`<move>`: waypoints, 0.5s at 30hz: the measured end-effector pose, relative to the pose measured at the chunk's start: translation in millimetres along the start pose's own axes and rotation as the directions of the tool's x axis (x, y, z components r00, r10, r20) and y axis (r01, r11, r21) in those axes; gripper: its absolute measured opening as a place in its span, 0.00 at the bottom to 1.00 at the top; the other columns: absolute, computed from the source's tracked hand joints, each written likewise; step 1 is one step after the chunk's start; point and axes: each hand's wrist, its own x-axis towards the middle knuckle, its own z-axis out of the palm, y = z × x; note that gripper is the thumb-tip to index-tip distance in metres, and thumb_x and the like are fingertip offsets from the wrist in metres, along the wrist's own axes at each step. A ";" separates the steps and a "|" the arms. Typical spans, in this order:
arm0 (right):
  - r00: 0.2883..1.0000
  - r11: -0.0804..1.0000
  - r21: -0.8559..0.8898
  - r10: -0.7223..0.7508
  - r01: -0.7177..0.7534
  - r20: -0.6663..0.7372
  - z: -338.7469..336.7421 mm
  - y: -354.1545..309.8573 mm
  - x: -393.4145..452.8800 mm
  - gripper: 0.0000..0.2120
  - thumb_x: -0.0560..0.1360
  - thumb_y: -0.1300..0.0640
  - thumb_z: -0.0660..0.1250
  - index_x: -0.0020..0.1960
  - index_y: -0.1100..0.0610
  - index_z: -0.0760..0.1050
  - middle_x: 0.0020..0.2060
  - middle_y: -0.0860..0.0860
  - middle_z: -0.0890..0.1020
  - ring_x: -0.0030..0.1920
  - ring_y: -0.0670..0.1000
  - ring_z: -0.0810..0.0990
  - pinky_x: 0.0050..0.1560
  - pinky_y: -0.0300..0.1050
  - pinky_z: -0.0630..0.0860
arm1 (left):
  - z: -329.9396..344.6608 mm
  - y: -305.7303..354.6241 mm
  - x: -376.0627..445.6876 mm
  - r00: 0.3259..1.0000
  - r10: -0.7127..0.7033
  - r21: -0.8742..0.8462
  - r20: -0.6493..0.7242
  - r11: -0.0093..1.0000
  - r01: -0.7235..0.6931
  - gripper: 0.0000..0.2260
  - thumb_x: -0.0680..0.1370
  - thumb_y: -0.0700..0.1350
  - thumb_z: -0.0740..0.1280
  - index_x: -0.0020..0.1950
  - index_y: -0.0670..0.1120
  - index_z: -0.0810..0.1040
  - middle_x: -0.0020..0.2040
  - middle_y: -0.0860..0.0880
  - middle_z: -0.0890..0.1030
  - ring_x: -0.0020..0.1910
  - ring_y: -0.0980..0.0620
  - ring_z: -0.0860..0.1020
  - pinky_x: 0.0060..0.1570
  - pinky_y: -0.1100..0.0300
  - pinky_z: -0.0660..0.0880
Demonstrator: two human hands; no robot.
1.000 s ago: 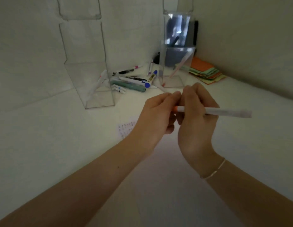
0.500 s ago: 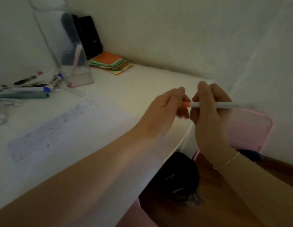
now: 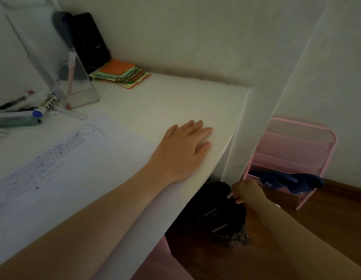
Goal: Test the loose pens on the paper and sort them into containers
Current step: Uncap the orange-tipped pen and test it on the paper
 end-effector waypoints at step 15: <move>0.323 0.507 -0.040 -0.606 0.861 -0.727 -48.0 -213.3 -113.5 0.16 0.67 0.69 0.59 0.36 0.46 0.67 0.43 0.53 0.74 0.31 0.38 0.70 0.36 0.28 0.66 | -20.0 -4.5 8.5 0.992 -0.121 -0.615 0.042 0.779 0.121 0.13 0.81 0.49 0.59 0.63 0.51 0.77 0.66 0.54 0.75 0.65 0.61 0.70 0.66 0.66 0.62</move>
